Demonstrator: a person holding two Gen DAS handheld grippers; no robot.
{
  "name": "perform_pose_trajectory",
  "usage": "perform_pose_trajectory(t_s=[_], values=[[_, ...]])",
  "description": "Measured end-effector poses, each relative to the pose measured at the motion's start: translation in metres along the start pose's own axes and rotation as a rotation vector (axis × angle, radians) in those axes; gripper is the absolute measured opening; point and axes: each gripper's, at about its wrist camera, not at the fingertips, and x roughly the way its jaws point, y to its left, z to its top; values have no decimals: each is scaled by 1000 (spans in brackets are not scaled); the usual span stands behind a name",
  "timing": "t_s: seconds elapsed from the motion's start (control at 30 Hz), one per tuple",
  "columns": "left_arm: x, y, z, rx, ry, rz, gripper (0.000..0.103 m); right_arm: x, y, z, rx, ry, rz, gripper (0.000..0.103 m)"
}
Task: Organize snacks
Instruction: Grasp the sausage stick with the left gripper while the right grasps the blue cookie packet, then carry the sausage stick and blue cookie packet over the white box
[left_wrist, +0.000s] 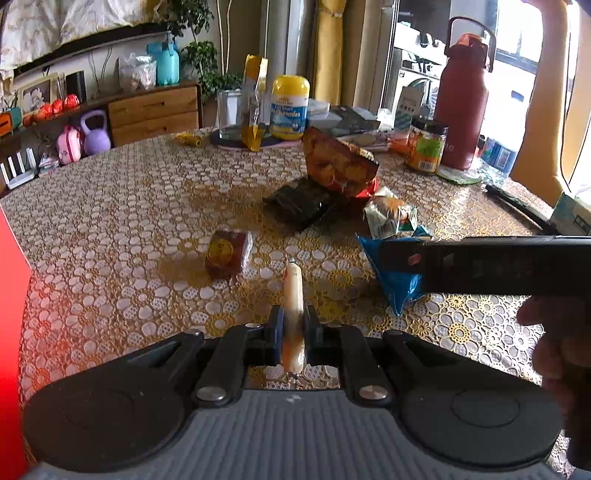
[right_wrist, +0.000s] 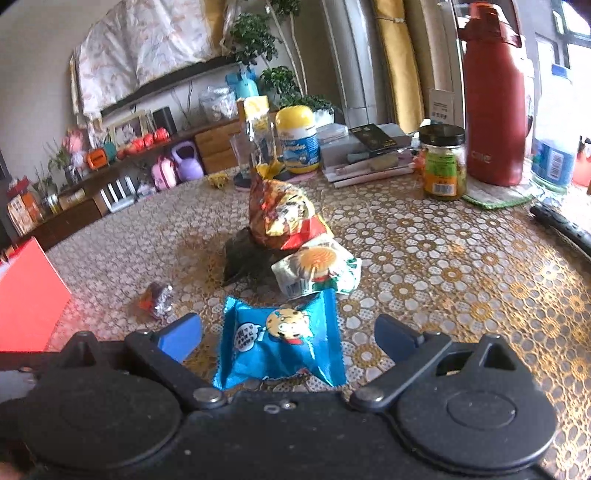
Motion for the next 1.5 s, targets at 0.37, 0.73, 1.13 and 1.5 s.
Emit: perform_pose_trajectory(t_s=[0.37, 0.73, 1.13, 1.5], values=[[-13, 4, 1, 12, -15, 5, 11, 12, 14, -7, -59, 19, -41, 60], [-41, 8, -3, 1, -31, 17, 11, -10, 14, -7, -19, -11, -43, 51], [-99, 12, -4, -21, -101, 25, 11, -79, 34, -12, -14, -101, -1, 51], [-153, 34, -17, -71, -167, 54, 11, -119, 66, -14, -58, -143, 34, 51]])
